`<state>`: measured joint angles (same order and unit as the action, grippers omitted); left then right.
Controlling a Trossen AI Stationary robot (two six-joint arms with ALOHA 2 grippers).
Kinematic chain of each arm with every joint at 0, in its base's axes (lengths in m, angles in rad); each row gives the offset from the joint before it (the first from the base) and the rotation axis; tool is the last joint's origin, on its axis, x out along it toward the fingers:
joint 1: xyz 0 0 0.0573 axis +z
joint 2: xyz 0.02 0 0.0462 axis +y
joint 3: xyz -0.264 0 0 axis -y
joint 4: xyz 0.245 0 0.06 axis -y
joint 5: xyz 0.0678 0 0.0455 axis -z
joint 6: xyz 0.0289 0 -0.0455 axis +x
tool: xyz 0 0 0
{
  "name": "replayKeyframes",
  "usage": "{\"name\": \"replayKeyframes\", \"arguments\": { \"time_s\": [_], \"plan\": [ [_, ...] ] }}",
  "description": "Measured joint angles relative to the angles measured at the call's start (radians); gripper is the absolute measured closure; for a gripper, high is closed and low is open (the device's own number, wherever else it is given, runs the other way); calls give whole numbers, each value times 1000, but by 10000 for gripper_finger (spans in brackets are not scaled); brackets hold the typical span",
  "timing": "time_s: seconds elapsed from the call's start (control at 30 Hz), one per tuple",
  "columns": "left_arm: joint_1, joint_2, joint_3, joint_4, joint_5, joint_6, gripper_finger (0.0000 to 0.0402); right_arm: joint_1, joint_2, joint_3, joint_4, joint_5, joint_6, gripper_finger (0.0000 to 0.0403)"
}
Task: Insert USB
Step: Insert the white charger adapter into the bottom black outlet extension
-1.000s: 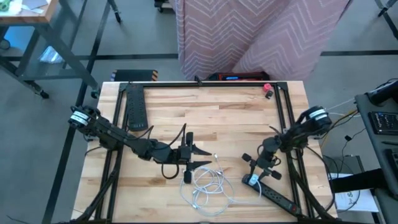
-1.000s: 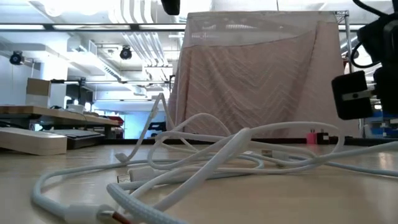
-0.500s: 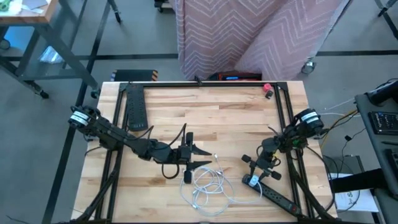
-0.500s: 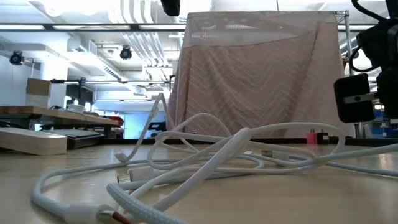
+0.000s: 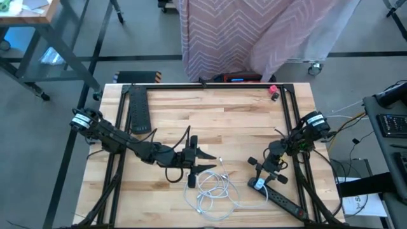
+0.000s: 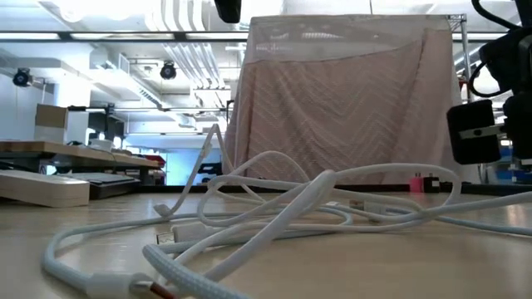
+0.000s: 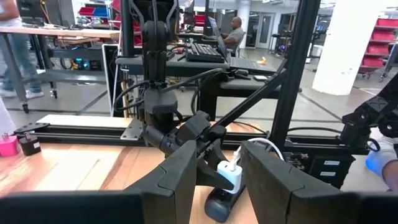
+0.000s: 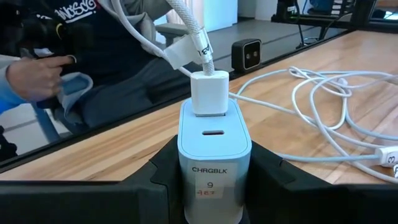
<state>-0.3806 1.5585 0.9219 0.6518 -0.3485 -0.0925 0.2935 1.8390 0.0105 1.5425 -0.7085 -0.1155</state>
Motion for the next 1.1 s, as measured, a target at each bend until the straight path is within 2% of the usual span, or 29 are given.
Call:
{"name": "replayKeyframes", "arguments": {
  "time_s": [0.37, 0.93, 1.1],
  "plan": [
    [-5, 0, 0, 5, 1, -49, 288, 0, -1, -2, 4, 1, 14, 297],
    [-9, 0, 0, 22, 1, -44, 288, -10, -31, -5, 11, 13, 29, 297],
    [-9, 0, 0, 37, 1, -43, 288, -19, -50, -5, -49, 11, 18, 297]
  ]
}}
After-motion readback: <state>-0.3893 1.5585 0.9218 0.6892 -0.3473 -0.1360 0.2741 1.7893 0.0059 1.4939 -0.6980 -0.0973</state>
